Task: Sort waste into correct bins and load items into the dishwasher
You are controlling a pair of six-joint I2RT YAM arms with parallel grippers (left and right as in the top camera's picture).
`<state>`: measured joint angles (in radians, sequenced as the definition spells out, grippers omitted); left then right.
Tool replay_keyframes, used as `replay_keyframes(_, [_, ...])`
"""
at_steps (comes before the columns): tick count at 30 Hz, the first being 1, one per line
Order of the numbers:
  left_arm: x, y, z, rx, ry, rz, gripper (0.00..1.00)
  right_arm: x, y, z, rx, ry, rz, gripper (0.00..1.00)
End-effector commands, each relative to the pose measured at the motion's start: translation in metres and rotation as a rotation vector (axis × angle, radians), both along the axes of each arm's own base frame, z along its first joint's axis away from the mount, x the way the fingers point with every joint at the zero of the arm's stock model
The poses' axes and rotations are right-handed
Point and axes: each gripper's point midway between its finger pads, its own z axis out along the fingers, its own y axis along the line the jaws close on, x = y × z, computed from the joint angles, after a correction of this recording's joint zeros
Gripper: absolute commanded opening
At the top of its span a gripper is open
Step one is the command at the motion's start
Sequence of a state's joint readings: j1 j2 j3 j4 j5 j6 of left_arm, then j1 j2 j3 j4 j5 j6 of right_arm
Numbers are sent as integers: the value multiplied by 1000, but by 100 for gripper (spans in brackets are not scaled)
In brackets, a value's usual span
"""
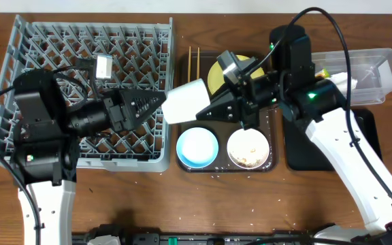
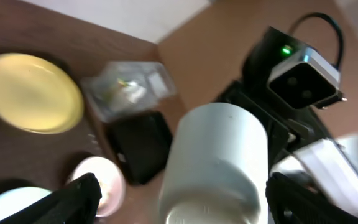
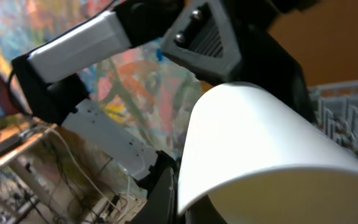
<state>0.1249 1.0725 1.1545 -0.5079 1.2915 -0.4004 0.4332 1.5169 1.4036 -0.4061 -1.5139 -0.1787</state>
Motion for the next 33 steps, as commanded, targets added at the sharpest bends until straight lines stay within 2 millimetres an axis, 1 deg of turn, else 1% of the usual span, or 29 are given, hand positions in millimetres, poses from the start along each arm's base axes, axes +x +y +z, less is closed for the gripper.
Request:
replay_keyframes(1, [-24,-19,15,-66,-5,-151,86,-14,3,9,39,-44,56,1])
replay_keyframes(3, [-33,-27,19,-81,-23,-216,85,-7,6,7,12,-35,14,1])
replay_keyframes(5, [-36,-32,20,-83,-23,-235,83,-3,7,6,0,-29,-6,1])
replay_keyframes(8, [-38,-33,20,-89,-6,-240,77,-1,8,5,-6,-31,-18,1])
replay_keyframes(13, [-36,-33,23,-96,1,-238,78,-5,13,5,-10,-33,-11,1])
replay_keyframes(15, [-35,-33,25,-97,-8,-237,73,-3,18,1,-26,-42,-36,1])
replay_keyframes(16, [-35,-33,26,-97,-11,-237,66,-1,23,-2,-43,-50,-60,1])
replay_keyframes(21, [-34,-33,25,-92,-14,-230,50,4,29,-6,-67,-62,-101,1])
replay_keyframes(26, [-30,-32,23,-81,-15,-206,47,7,28,-7,-71,-60,-114,1])
replay_keyframes(29, [-21,-29,20,-58,-17,-153,47,23,25,-11,-111,-25,-196,1])
replay_keyframes(30, [-17,-26,18,-49,-16,-128,47,27,22,-12,-114,-23,-210,2])
replay_keyframes(31, [-13,-24,17,-42,-15,-105,47,33,17,-11,-114,-21,-229,8])
replay_keyframes(32, [-7,-19,14,-29,-8,-63,47,38,12,-10,-115,-15,-250,17])
replay_keyframes(33, [-4,-16,12,-23,1,-41,47,42,8,-9,-116,-7,-266,21])
